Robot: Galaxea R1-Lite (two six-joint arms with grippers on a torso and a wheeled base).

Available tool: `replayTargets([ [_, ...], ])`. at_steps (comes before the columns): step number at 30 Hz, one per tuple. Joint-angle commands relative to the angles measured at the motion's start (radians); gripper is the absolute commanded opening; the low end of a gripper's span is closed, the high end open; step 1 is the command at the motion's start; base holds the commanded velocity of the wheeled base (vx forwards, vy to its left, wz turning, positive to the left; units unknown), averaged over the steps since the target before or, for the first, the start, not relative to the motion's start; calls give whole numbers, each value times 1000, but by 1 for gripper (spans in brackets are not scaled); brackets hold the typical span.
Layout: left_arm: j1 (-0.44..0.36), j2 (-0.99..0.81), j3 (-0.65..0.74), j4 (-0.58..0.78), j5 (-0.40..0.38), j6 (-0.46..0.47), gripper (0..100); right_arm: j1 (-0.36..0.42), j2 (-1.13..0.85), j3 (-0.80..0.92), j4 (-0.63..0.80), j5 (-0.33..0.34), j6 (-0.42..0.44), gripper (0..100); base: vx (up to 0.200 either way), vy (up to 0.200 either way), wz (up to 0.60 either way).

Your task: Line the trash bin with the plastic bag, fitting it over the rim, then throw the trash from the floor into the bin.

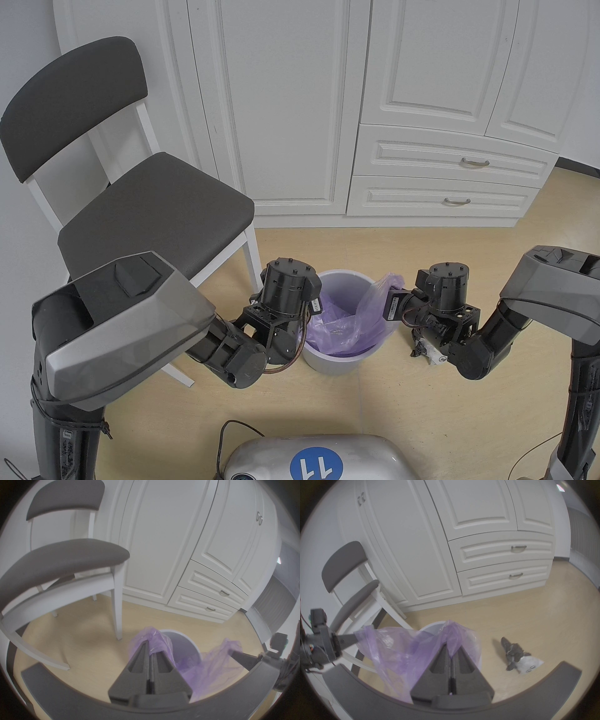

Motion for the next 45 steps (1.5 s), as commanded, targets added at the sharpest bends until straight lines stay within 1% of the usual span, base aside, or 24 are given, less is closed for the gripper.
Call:
replayTargets([
  [1, 5, -12, -30, 20, 31, 12, 0, -27, -33, 14, 2, -22, -42, 0, 0, 0, 0],
  [2, 5, -12, -30, 20, 31, 12, 0, -27, -33, 14, 2, -22, -42, 0, 0, 0, 0],
  [3, 12, -12, -22, 20, 31, 26, 0, -53, -34, 18, 2, -22, -77, 0, 0, 0, 0],
  [6, 20, -12, -19, 20, 31, 34, 0, -76, -34, 20, 2, -22, -97, 0, 0, 0, 0],
  [7, 34, -18, -10, 18, 25, 44, 0, -93, -34, 21, 7, -22, -106, 0, 0, 0, 0],
  [9, 46, -20, -2, 4, 24, 52, 0, -102, -36, 26, 7, -22, -113, 0, 0, 0, 0],
  [13, 60, -24, 12, 1, 22, 64, 0, -127, -36, 57, -5, -17, -168, 0, 0, 0, 0],
  [15, 63, -24, 15, 1, 22, 67, 0, -133, -37, 61, -7, -13, -179, 0, 0, 0, 0],
  [18, 74, -23, 33, 1, 4, 84, 0, -150, -40, 70, -5, -10, -192, 0, 0, 0, 0],
  [19, 83, -24, 53, -8, -27, 92, 0, -155, -45, 72, 1, -8, -194, 0, 0, 0, 0],
  [21, 92, -26, 65, -25, -50, 95, 0, -156, -53, 75, 5, -8, -195, 0, 0, 0, 0],
  [23, 100, -26, 74, -40, -62, 103, 0, -158, -56, 81, 7, -8, -205, 0, 0, 0, 0],
  [27, 109, -33, 120, -82, -85, 147, 0, -173, -59, 103, 5, -8, -260, 0, 0, 0, 0],
  [30, 110, -30, 150, -134, -101, 173, 0, -184, -59, 110, 7, -8, -277, 0, 0, 0, 0],
  [33, 110, -26, 160, -158, -102, 190, 0, -187, -59, 112, 7, -8, -287, 0, 0, 0, 0],
  [34, 121, -24, 183, -194, -108, 222, 0, -199, -59, 116, 9, -8, -304, 0, 0, 0, 0],
  [36, 130, -24, 197, -214, -119, 241, 0, -202, -57, 119, 7, -8, -314, 0, 0, 0, 0],
  [40, 150, -26, 225, -240, -165, 253, 0, -207, -50, 124, 7, -10, -326, 0, 0, 0, 0],
  [45, 169, -18, 222, -244, -174, 255, 0, -219, -28, 118, 7, -10, -332, 0, 0, 0, 0],
])
